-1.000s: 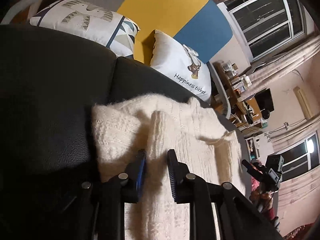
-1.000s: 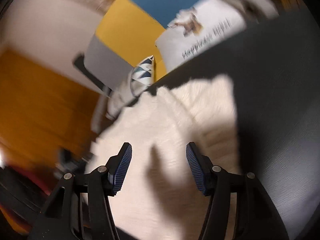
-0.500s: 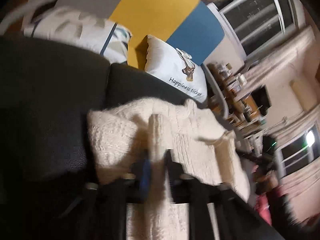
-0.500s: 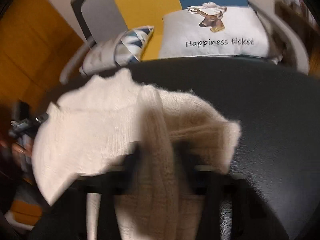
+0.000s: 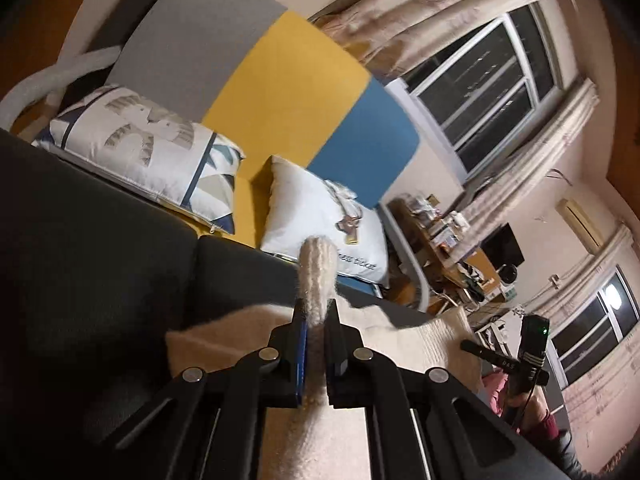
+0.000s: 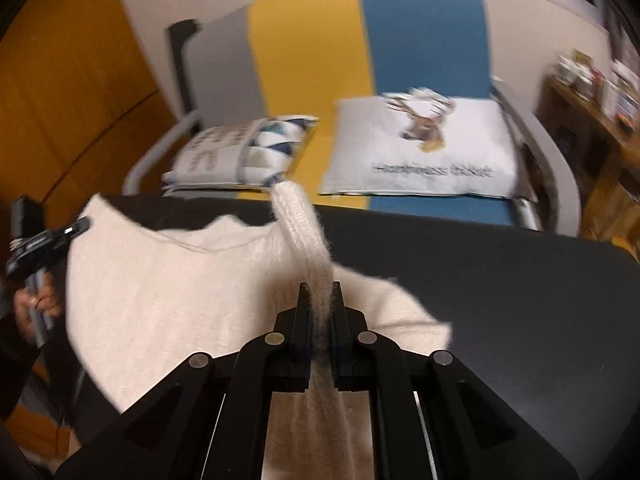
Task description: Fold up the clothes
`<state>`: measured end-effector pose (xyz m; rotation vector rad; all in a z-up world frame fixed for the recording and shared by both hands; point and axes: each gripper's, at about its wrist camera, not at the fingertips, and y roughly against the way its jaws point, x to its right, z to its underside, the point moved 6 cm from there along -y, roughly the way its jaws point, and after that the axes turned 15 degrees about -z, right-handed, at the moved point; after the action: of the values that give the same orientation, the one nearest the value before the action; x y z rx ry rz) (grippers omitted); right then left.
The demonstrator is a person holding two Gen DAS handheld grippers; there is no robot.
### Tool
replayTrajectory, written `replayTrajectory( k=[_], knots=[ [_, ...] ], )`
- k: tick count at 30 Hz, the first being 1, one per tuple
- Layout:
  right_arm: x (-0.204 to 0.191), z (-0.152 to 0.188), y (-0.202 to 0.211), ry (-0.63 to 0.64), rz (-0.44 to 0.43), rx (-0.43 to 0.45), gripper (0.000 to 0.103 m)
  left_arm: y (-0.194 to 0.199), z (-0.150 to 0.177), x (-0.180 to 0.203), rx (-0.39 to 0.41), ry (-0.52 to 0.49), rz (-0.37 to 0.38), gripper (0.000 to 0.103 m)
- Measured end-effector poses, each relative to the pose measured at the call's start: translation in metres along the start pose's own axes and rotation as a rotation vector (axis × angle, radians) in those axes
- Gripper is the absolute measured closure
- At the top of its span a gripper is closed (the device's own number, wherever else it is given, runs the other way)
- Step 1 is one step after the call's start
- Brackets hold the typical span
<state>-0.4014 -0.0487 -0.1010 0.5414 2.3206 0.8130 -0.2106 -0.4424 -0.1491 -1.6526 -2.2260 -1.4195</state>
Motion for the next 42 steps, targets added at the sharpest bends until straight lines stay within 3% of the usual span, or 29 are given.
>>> replayTrajectory(
  k=[4, 8, 13, 18, 21, 27, 29, 31, 36, 42],
  knots=[
    [0.015, 0.022, -0.012, -0.073, -0.022, -0.018, 0.096, -0.045, 0.015, -0.029, -0.108, 0.056, -0.122, 0.097],
    [0.031, 0.044, -0.023, -0.146, -0.044, -0.035, 0.096, -0.062, 0.038, -0.045, -0.174, 0.062, -0.15, 0.096],
    [0.049, 0.072, -0.038, -0.236, -0.071, -0.058, 0.096, -0.043, 0.06, -0.037, -0.219, -0.03, -0.174, 0.096],
    [0.03, 0.129, -0.01, -0.229, -0.093, -0.112, 0.096, 0.004, 0.103, -0.038, -0.253, -0.064, -0.163, 0.096],
    [0.015, 0.167, 0.019, -0.247, -0.111, -0.09, 0.095, 0.039, 0.119, -0.031, -0.197, -0.095, -0.138, 0.097],
    [-0.019, 0.185, 0.073, -0.196, -0.097, 0.041, 0.095, 0.102, 0.115, -0.016, -0.013, -0.054, -0.006, 0.097],
    [-0.017, 0.186, 0.091, -0.242, -0.122, 0.139, 0.095, 0.106, 0.112, -0.016, -0.004, -0.043, -0.01, 0.097],
    [-0.009, 0.19, 0.093, -0.28, -0.117, 0.156, 0.095, 0.101, 0.111, -0.02, -0.017, -0.042, -0.04, 0.097],
    [0.01, 0.209, 0.063, -0.36, -0.095, 0.087, 0.095, 0.073, 0.116, -0.033, -0.084, -0.039, -0.137, 0.097],
    [0.008, 0.198, 0.081, -0.353, -0.088, 0.188, 0.095, 0.082, 0.112, -0.029, -0.01, -0.031, -0.131, 0.097]
  ],
)
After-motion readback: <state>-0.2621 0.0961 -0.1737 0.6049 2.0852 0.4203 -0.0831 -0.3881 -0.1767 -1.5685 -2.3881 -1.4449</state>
